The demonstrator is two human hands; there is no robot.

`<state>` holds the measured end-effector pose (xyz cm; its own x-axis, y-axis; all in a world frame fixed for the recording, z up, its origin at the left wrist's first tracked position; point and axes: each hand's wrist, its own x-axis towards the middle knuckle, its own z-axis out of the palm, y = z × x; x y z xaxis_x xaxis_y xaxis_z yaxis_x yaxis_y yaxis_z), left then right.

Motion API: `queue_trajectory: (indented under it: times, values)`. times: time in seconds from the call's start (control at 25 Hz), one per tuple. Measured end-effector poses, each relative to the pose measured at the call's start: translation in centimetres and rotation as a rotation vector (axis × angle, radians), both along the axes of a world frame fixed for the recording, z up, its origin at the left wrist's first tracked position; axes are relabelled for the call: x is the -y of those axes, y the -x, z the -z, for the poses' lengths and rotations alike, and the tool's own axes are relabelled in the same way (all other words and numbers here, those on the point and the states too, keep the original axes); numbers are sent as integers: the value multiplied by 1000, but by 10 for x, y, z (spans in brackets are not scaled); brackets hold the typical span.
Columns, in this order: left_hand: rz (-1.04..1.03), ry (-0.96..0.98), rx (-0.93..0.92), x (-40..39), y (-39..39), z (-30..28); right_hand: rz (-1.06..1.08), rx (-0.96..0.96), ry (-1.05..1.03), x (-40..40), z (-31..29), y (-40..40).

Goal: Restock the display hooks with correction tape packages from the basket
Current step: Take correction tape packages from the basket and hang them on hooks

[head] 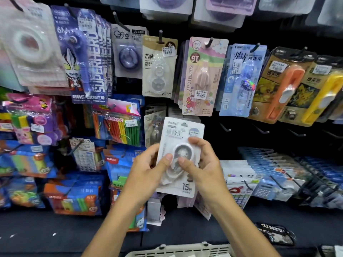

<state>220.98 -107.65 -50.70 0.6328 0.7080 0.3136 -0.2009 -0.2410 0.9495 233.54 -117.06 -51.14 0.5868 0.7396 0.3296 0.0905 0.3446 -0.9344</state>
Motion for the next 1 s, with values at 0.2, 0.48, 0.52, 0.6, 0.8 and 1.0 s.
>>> queue_trajectory:
  times: [0.2, 0.48, 0.52, 0.6, 0.8, 1.0]
  values:
    - [-438, -489, -220, -14, 0, -8, 145, 59, 233, 5, -3, -32]
    - [-331, -616, -380, -39, -17, -20, 117, 316, 354, -23, -12, -47]
    - [-335, -614, -365, -41, -18, -19, 212, 472, 392, -22, -9, -48]
    - [-350, -612, -332, -44, -18, -19, 544, 883, 390, -16, 8, -46]
    - [-368, -628, -293, -45, -23, -16, 647, 1564, 532, -23, 43, -51]
    - [-365, -622, -271, -43, -26, -10, 506, 1549, 808, -34, 46, -52]
